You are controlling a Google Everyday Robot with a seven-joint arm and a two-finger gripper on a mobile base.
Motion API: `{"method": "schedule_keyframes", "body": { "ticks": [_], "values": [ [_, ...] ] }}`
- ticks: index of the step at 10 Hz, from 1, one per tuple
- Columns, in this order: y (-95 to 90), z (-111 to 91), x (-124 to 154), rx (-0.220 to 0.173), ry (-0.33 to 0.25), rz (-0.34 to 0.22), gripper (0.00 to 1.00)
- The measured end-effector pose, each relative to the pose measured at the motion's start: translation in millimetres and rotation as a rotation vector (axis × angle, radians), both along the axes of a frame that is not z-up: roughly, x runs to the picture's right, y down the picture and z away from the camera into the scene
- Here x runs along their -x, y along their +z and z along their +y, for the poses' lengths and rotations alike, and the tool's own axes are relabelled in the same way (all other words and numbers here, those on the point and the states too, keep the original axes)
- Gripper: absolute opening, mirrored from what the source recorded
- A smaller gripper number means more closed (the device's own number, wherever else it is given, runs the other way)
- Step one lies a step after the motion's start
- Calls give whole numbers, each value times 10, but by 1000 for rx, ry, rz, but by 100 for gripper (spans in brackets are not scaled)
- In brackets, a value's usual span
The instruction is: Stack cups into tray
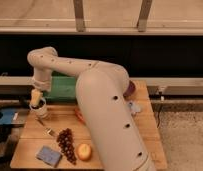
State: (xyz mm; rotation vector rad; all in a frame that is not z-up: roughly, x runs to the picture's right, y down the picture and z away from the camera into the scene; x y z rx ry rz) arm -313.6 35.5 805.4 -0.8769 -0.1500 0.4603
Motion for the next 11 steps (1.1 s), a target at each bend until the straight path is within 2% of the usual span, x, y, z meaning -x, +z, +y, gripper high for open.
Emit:
{"method": "schedule_keyframes", "body": {
  "ticks": [3, 6, 11],
  "values": [
    [297, 74, -58, 23, 6, 19, 76],
    [464, 148, -57, 52, 15, 21, 74],
    [452, 186, -18, 46, 20, 27, 24]
  ]
}}
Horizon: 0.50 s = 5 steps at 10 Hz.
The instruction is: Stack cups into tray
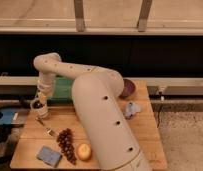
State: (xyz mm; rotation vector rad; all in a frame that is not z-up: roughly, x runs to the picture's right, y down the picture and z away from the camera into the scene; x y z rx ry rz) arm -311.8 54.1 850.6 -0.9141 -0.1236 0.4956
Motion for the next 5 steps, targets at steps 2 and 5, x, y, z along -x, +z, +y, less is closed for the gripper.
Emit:
{"method": "schedule_keyframes", "body": {
  "ticks": [2, 5],
  "values": [
    [-25, 30, 41, -2, 1, -7, 4],
    [-51, -3, 21, -12, 3, -6, 0]
  ]
}}
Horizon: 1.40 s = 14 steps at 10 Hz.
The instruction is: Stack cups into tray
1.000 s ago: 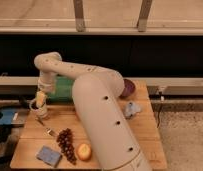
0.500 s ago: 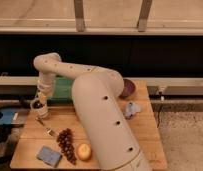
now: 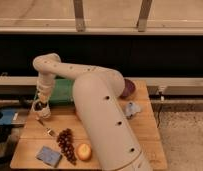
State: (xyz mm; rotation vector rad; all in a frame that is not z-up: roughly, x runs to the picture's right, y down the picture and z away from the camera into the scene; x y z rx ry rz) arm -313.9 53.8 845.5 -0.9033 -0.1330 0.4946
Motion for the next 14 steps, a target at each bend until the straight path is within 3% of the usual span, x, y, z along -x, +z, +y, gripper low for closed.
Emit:
{"method": "schedule_keyframes", "body": {
  "ticks": [5, 9, 11, 14],
  "values": [
    [-272, -282, -41, -54, -4, 7, 0],
    [-685, -499, -293, -108, 13, 46, 0],
    [-924, -699, -610, -127, 73, 76, 0],
    [-879, -1007, -1075, -129, 189, 112, 0]
  ]
}}
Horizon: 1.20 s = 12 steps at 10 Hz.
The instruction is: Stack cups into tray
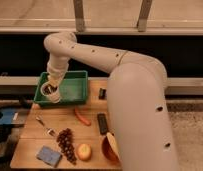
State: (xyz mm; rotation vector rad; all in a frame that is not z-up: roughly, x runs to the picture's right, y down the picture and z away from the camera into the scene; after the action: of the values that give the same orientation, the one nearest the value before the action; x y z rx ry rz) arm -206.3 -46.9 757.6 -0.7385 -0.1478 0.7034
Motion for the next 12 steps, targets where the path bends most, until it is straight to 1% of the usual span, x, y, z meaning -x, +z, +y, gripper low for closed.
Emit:
{"method": "schedule_keyframes", "body": {
  "ticks": [1, 2, 3, 4, 5, 6, 8, 10, 11, 12],
  "values": [
    [49, -46, -75, 2, 15, 7, 0],
    [178, -163, -234, 7, 52, 19, 0],
    [321, -235, -344, 18, 83, 29, 0],
    [413, -262, -421, 27, 105, 35, 0],
    [546, -254, -534, 40, 129, 47, 0],
    [677, -190, -616, 55, 147, 56, 0],
    [866, -30, -641, 75, 165, 61, 0],
    [1122, 141, -711, 95, 188, 59, 0],
    [1224, 203, -718, 102, 196, 53, 2],
    [1313, 258, -713, 107, 205, 45, 9]
  ]
}}
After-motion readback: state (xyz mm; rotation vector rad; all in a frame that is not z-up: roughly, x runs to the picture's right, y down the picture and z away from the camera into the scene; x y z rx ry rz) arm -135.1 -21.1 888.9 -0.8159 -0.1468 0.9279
